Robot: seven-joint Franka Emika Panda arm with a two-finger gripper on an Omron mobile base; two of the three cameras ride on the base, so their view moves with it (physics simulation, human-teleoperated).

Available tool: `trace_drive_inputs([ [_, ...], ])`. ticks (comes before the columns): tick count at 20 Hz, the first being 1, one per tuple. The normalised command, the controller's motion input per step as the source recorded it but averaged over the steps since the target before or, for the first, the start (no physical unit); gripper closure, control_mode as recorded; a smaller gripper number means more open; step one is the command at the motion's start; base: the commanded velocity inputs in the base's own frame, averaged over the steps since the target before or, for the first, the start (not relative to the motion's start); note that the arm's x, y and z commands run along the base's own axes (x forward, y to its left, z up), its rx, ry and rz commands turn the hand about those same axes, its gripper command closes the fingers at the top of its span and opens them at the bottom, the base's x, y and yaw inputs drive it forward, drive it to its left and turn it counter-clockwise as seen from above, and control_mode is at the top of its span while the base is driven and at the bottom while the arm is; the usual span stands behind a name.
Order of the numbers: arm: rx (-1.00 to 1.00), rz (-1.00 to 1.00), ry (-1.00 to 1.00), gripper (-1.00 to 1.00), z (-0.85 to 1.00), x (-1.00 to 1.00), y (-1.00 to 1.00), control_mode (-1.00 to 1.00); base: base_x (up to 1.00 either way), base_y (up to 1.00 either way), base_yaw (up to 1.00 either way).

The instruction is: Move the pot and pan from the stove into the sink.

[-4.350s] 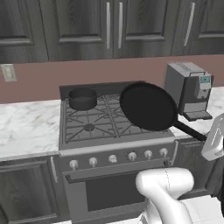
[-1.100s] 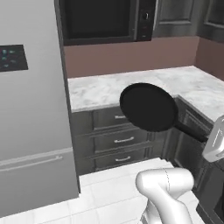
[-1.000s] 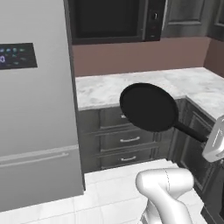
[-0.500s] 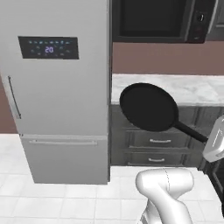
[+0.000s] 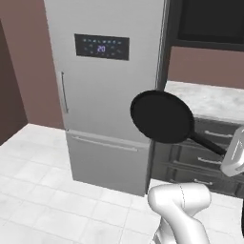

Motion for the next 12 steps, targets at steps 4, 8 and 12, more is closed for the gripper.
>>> trace_drive_inputs([
  [4, 0.00, 0.00, 0.00, 1.00, 0.00, 0.00, 0.00, 1.00, -0.16, -0.02, 0.47],
  [8, 0.00, 0.00, 0.00, 1.00, 0.00, 0.00, 0.00, 1.00, -0.16, -0.03, 0.47],
  [12, 0.00, 0.00, 0.00, 1.00, 0.00, 0.00, 0.00, 1.00, -0.17, -0.03, 0.47],
])
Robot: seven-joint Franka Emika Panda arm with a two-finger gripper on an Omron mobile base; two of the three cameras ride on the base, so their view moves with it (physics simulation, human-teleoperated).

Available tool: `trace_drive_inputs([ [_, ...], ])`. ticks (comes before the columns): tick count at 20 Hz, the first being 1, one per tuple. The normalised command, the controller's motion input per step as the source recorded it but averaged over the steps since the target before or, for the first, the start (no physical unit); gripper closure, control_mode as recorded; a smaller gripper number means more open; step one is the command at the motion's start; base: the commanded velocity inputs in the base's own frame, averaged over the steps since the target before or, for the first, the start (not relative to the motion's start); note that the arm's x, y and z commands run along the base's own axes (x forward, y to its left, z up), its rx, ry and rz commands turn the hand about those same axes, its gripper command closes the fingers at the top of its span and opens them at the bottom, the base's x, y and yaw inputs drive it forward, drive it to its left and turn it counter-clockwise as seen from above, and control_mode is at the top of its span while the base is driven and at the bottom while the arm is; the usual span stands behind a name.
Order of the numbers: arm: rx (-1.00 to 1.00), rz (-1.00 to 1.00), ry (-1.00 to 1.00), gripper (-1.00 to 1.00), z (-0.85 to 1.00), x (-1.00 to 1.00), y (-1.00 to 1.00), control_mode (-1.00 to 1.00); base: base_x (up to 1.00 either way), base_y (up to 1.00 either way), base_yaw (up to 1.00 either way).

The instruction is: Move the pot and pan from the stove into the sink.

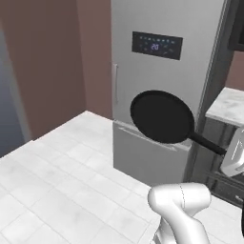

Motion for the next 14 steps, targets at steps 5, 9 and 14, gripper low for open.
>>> trace_drive_inputs([
  [5, 0.00, 0.00, 0.00, 1.00, 0.00, 0.00, 0.00, 1.00, -0.17, -0.03, 0.47],
  [9, 0.00, 0.00, 0.00, 1.00, 0.00, 0.00, 0.00, 1.00, -0.18, -0.03, 0.47],
  [14, 0.00, 0.00, 0.00, 1.00, 0.00, 0.00, 0.00, 1.00, -0.18, -0.02, 0.47],
])
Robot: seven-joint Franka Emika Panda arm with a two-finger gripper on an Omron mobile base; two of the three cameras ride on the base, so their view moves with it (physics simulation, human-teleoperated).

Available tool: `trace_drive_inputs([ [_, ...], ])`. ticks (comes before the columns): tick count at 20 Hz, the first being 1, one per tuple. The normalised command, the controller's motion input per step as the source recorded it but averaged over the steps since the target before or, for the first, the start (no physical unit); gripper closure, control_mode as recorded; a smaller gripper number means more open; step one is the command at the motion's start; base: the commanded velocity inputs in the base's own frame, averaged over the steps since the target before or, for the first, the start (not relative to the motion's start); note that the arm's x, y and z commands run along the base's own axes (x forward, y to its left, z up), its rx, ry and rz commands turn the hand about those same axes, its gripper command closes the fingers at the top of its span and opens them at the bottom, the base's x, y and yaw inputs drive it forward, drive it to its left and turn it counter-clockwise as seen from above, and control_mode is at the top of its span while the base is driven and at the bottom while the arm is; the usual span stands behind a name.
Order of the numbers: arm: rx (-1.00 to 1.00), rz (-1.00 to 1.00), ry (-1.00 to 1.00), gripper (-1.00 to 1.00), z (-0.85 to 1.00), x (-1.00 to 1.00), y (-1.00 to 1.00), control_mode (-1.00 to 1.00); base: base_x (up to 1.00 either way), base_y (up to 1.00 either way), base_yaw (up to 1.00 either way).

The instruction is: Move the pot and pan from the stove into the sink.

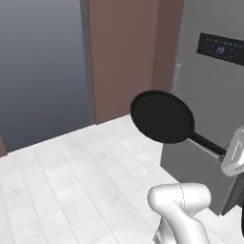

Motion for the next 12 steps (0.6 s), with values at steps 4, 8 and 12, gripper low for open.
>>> trace_drive_inputs([
  [4, 0.00, 0.00, 0.00, 1.00, 0.00, 0.00, 0.00, 1.00, -0.18, -0.02, 0.47],
  [8, 0.00, 0.00, 0.00, 1.00, 0.00, 0.00, 0.00, 1.00, -0.19, -0.02, 0.47],
  [12, 0.00, 0.00, 0.00, 1.00, 0.00, 0.00, 0.00, 1.00, -0.18, -0.02, 0.47],
])
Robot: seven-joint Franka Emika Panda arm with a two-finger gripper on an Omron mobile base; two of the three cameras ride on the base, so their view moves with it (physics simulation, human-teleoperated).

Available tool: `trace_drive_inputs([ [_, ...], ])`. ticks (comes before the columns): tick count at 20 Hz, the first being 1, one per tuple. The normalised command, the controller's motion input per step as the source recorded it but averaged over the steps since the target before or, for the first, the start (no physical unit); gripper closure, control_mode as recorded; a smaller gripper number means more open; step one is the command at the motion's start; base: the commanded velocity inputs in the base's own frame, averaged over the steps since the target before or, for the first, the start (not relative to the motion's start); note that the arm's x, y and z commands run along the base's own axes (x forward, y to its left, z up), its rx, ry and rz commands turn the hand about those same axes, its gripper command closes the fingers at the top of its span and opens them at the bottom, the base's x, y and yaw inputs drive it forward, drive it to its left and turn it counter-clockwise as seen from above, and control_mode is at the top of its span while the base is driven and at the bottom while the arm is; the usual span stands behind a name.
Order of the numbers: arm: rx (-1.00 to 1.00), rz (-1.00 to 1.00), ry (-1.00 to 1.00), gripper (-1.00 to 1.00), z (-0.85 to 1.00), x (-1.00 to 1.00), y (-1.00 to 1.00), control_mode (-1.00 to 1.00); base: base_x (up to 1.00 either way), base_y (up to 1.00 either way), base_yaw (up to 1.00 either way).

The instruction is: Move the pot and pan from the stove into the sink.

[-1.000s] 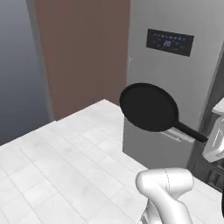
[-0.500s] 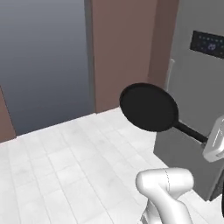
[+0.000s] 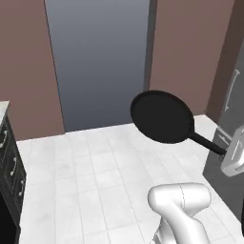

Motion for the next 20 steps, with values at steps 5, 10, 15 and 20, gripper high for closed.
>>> trace_drive_inputs([
  [5, 0.00, 0.00, 0.00, 1.00, 0.00, 0.00, 0.00, 1.00, -0.17, -0.02, 0.47],
  [10, 0.00, 0.00, 0.00, 1.00, 0.00, 0.00, 0.00, 1.00, -0.18, -0.03, 0.47],
  [15, 0.00, 0.00, 0.00, 1.00, 0.00, 0.00, 0.00, 1.00, -0.19, -0.04, 0.47],
  [20, 0.00, 0.00, 0.00, 1.00, 0.00, 0.00, 0.00, 1.00, -0.19, -0.03, 0.47],
])
